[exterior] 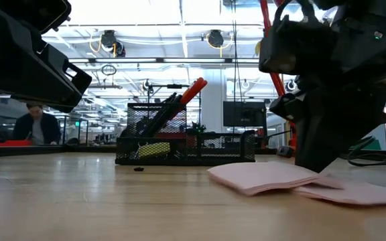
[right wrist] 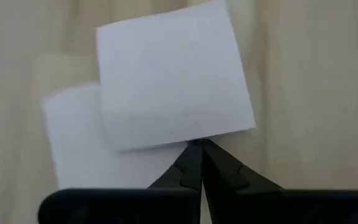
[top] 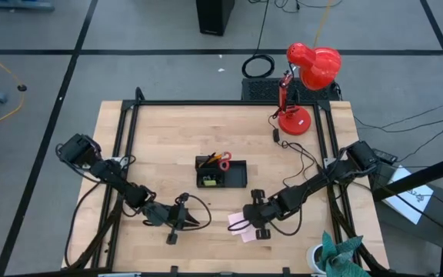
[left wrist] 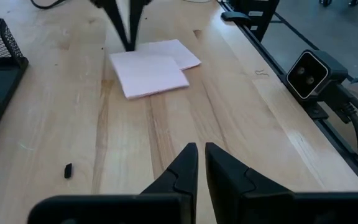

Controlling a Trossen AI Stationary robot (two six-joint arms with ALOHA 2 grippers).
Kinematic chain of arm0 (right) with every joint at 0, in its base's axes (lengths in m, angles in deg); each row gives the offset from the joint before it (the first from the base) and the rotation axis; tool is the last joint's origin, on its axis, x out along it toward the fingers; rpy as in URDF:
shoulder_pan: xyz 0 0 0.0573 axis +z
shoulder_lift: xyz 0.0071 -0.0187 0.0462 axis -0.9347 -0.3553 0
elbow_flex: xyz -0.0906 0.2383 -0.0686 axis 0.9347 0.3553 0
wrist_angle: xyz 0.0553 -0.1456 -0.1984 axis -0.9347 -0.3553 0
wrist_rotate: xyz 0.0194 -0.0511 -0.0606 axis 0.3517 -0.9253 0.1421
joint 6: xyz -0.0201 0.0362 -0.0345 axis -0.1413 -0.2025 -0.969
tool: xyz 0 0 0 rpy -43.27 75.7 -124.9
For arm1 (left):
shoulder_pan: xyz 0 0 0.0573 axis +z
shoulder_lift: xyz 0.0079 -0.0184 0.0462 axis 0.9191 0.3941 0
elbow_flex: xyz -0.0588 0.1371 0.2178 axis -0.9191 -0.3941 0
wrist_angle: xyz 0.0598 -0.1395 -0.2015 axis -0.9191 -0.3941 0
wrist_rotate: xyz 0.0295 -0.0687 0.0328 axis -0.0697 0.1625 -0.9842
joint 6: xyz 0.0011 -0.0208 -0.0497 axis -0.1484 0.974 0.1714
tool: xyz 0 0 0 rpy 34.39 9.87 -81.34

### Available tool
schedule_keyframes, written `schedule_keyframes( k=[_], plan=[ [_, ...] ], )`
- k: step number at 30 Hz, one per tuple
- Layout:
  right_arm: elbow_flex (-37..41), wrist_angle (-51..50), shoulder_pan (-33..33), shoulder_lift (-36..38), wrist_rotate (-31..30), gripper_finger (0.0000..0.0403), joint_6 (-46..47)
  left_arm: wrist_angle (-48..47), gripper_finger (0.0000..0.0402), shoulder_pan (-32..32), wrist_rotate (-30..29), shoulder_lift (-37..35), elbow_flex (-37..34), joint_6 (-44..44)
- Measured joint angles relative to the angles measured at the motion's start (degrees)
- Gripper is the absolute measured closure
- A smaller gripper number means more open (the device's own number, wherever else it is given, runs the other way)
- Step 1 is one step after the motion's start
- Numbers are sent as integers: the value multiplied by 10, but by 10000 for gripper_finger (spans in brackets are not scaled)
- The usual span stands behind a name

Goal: Pick and place office supplies into organizer
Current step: Put the pink sticky notes into the black desk organizer

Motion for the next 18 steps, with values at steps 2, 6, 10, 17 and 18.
schedule_keyframes(
  k=[2,6,10,17,18],
  plan=[
    [1,33,4,-2,5,402,4,0,364,0,0,0,0,2],
    [2,82,13,-10,20,402,5,0,364,0,0,0,0,2],
    [2,134,17,-25,18,402,-7,0,364,0,0,0,0,9],
    [0,188,17,-58,23,401,-13,4,364,0,0,0,0,13],
    [0,192,17,-60,23,401,-15,4,364,0,0,0,0,13]
  ],
)
